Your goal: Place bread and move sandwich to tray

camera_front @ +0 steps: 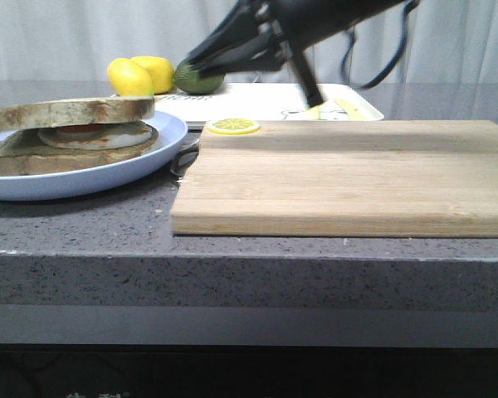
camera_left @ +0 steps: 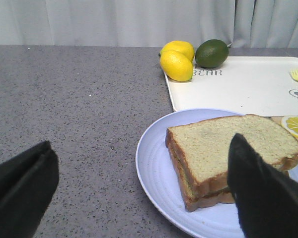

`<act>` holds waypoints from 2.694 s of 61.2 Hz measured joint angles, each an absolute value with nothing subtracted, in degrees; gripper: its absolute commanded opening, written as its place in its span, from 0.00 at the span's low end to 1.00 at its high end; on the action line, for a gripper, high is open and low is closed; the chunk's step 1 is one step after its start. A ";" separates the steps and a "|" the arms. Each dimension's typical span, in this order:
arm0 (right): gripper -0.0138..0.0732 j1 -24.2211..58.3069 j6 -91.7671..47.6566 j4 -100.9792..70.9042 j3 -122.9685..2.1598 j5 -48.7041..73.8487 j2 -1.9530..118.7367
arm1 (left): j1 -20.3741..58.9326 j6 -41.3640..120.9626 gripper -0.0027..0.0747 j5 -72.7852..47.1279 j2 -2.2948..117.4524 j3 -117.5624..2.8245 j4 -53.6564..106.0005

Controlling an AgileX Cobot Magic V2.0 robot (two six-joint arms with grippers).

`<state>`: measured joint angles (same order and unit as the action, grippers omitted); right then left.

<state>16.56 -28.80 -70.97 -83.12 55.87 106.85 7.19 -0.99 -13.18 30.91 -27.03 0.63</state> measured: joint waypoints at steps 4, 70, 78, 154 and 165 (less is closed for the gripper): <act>0.09 15.18 -28.71 -67.28 -83.12 57.07 103.64 | 7.19 -0.99 0.90 -13.18 30.91 -27.03 0.63; 0.09 10.31 1.23 -4.56 -35.18 35.36 30.97 | 7.19 -0.99 0.90 -13.08 30.91 -27.03 0.63; 0.09 10.31 1.23 -4.56 -27.79 33.05 19.67 | 7.19 -0.99 0.90 -13.08 30.91 -27.03 0.75; 0.09 10.31 1.34 -4.43 -21.15 30.65 11.53 | 5.41 -6.57 0.90 -40.36 82.69 -58.35 -2.16; 0.09 10.31 1.34 -4.43 -21.15 30.65 11.53 | 5.41 -6.75 0.90 -40.47 85.09 -58.63 -1.58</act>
<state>10.31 1.34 -4.43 -21.15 30.65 11.53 5.41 -6.75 -40.47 85.09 -58.63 -1.58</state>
